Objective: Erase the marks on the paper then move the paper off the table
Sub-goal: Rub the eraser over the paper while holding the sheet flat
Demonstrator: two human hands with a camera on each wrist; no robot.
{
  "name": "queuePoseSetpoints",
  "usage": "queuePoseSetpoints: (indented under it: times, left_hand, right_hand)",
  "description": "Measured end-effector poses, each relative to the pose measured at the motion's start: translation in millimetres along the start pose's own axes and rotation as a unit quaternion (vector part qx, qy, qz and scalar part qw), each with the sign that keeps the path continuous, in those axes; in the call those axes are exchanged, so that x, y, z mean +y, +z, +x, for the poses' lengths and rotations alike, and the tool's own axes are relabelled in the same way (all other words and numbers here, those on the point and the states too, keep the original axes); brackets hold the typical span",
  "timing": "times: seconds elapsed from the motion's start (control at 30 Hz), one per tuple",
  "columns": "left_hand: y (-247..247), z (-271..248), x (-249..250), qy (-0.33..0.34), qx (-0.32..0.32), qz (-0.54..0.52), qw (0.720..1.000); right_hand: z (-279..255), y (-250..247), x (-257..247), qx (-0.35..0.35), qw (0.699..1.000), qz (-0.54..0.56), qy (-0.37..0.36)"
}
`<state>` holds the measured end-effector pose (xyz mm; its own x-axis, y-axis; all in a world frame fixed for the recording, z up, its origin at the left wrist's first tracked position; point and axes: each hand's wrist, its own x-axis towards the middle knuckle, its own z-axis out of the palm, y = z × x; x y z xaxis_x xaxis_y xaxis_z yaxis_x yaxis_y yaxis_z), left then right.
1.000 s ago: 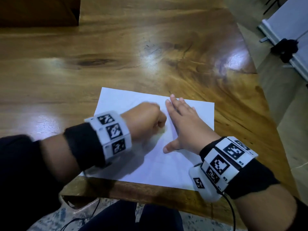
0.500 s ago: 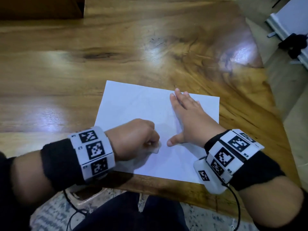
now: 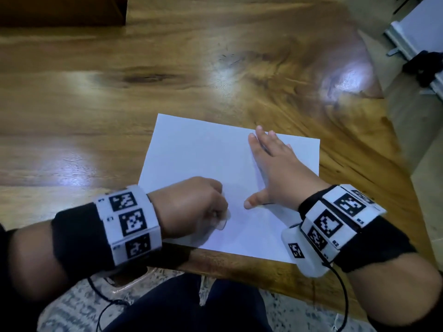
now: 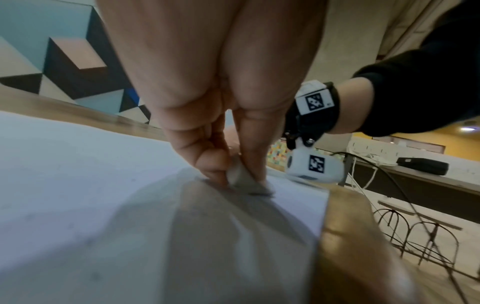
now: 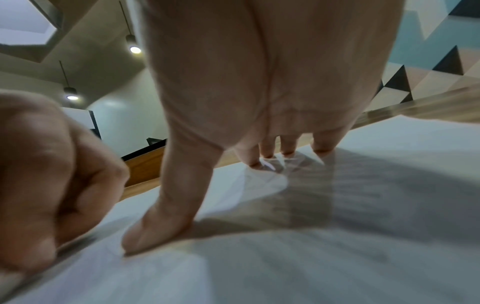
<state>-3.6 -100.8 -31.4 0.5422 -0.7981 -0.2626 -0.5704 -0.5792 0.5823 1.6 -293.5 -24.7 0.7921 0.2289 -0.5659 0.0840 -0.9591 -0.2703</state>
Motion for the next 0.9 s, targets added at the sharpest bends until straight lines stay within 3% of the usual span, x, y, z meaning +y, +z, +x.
queuePoseSetpoints:
  times: [0.17, 0.27, 0.33, 0.53, 0.7, 0.9]
  left_hand:
    - [-28, 13, -17, -0.087, 0.087, -0.01, 0.992]
    - [-31, 14, -24, -0.063, 0.098, 0.024, 0.993]
    - [-35, 16, -24, -0.091, 0.119, -0.03, 0.988]
    - [-38, 18, -39, -0.093, 0.018, 0.033, 0.995]
    - [-44, 12, -51, -0.102, 0.087, 0.002, 0.991]
    - [-46, 13, -57, -0.107, 0.074, -0.003, 0.992]
  right_hand:
    - [0, 0, 1, 0.0, 1.0, -0.008, -0.002]
    - [0, -1, 0, 0.0, 1.0, -0.009, 0.001]
    - [0, -1, -1, -0.001, 1.0, -0.011, 0.002]
    - [-6, -4, 6, 0.0, 0.998, -0.004, 0.065]
    - [-16, -4, 12, -0.008, 0.997, 0.012, 0.075]
    - [-3, -7, 2, 0.022, 0.999, -0.001, 0.027]
